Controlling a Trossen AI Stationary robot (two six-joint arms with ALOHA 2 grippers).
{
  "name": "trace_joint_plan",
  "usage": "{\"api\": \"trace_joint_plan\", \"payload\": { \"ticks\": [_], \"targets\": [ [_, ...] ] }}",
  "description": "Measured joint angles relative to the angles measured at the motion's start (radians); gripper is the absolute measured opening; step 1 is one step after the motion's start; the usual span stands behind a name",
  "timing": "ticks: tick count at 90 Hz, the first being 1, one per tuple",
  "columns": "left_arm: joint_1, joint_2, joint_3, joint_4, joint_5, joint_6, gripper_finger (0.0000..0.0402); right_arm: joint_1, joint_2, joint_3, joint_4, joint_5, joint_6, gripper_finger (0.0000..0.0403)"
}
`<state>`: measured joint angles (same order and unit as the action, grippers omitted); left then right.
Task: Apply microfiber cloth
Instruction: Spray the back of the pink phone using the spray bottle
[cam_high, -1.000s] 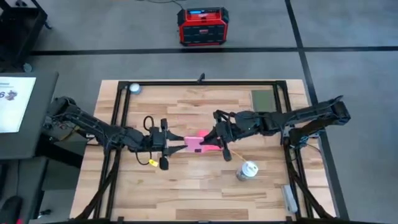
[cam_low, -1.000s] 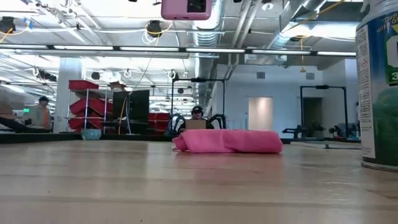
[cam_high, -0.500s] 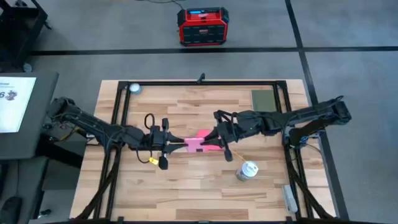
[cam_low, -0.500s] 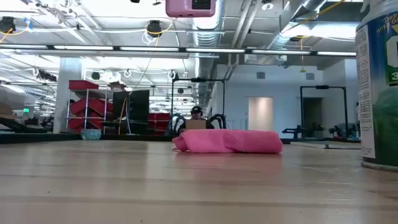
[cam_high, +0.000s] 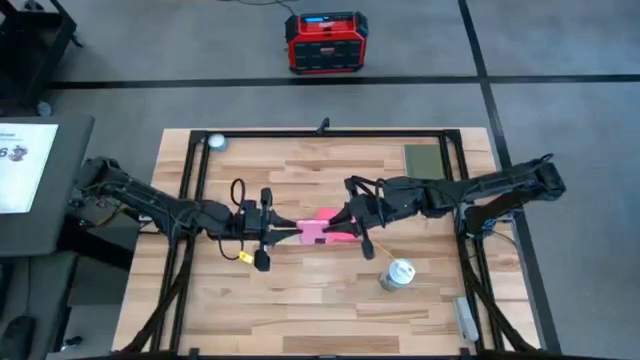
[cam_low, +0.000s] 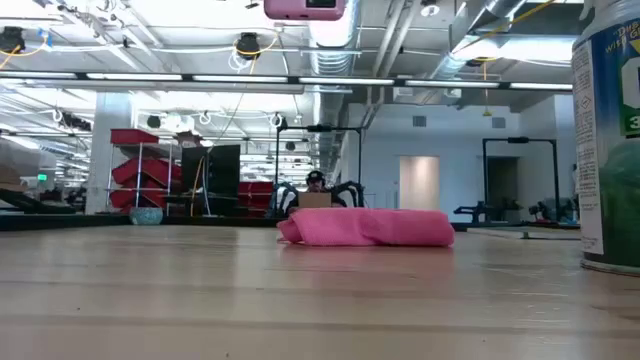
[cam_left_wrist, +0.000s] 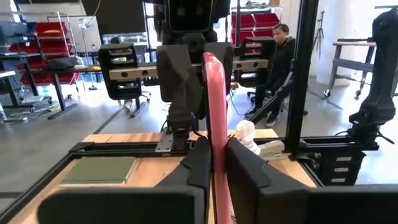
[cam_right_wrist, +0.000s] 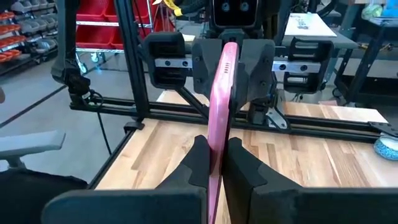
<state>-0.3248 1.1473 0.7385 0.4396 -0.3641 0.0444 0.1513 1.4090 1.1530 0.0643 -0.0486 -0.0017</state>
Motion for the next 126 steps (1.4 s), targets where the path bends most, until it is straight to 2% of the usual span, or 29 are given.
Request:
{"api": "trace_joint_plan", "payload": {
  "ticks": [15, 36, 60, 69, 80, 126],
  "targets": [
    [0.0, 0.001, -0.001, 0.027, -0.001, 0.02, 0.0003, 0.0, 0.0, 0.001, 0.004, -0.002, 0.014, 0.0006],
    [0.0, 0.001, -0.001, 0.031, -0.002, 0.026, 0.0001, -0.002, 0.004, 0.001, 0.017, -0.002, 0.032, 0.0038],
    [0.0, 0.002, 0.0, 0.035, 0.005, 0.026, 0.0, 0.01, 0.021, 0.001, 0.091, -0.001, 0.039, 0.0042],
    [0.0, 0.002, 0.001, 0.035, 0.004, 0.034, 0.0, 0.005, 0.021, 0.001, 0.097, -0.001, 0.039, 0.004],
    [0.0, 0.002, 0.001, 0.032, 0.001, 0.034, 0.0, -0.004, 0.021, 0.001, 0.097, -0.003, 0.029, 0.0015],
    [0.001, 0.012, 0.001, 0.02, 0.004, 0.041, 0.0, 0.004, 0.02, 0.001, 0.058, 0.005, 0.004, 0.0015]
  ]
}}
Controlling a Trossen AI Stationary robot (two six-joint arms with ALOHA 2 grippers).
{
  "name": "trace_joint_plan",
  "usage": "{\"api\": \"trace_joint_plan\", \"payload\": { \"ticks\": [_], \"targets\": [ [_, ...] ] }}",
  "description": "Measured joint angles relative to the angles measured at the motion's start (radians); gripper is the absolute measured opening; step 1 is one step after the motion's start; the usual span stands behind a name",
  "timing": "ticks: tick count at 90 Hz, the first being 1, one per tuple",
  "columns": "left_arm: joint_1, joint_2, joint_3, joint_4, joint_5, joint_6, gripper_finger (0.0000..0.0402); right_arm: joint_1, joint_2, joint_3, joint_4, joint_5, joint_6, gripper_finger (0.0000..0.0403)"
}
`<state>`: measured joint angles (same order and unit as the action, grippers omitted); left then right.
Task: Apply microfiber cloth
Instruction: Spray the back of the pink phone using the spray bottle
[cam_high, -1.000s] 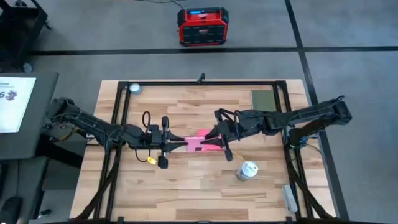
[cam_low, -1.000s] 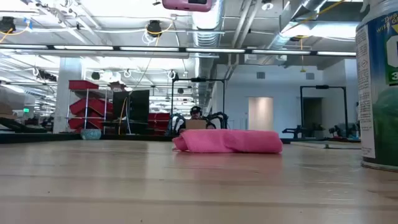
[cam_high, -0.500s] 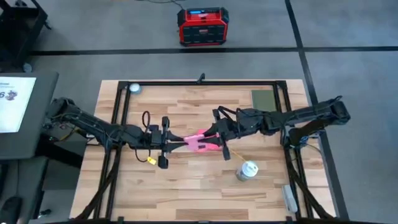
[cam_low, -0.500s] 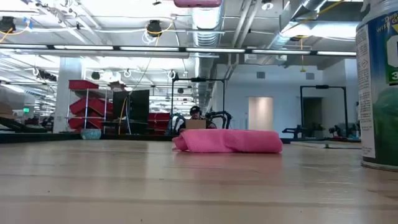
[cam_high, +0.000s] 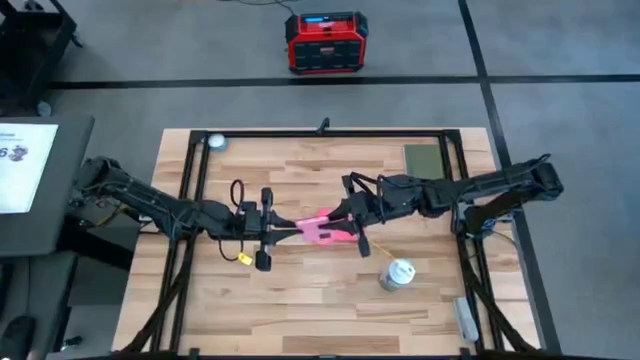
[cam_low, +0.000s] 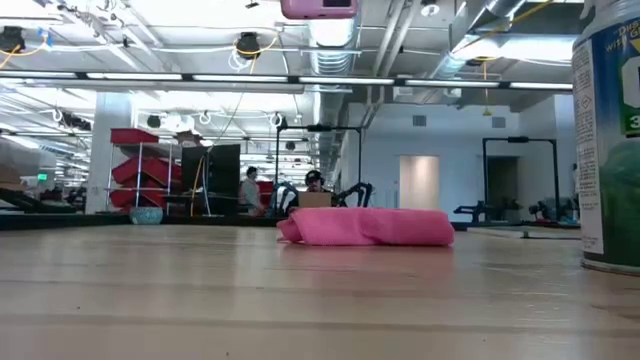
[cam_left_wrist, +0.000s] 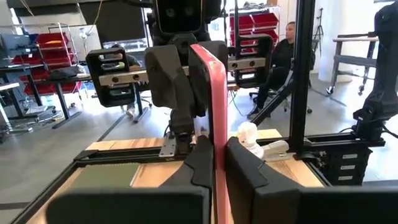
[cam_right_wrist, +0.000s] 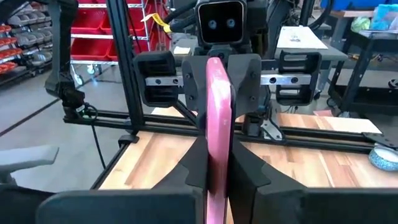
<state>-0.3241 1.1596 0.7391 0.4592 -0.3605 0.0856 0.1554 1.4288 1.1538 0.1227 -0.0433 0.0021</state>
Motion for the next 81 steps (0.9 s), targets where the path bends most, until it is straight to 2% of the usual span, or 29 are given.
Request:
{"api": "trace_joint_plan", "payload": {
  "ticks": [81],
  "targets": [
    [0.0, 0.007, 0.0, 0.001, 0.0, 0.003, 0.0, 0.001, 0.0, 0.0, -0.017, -0.004, 0.014, 0.0015]
  ]
}}
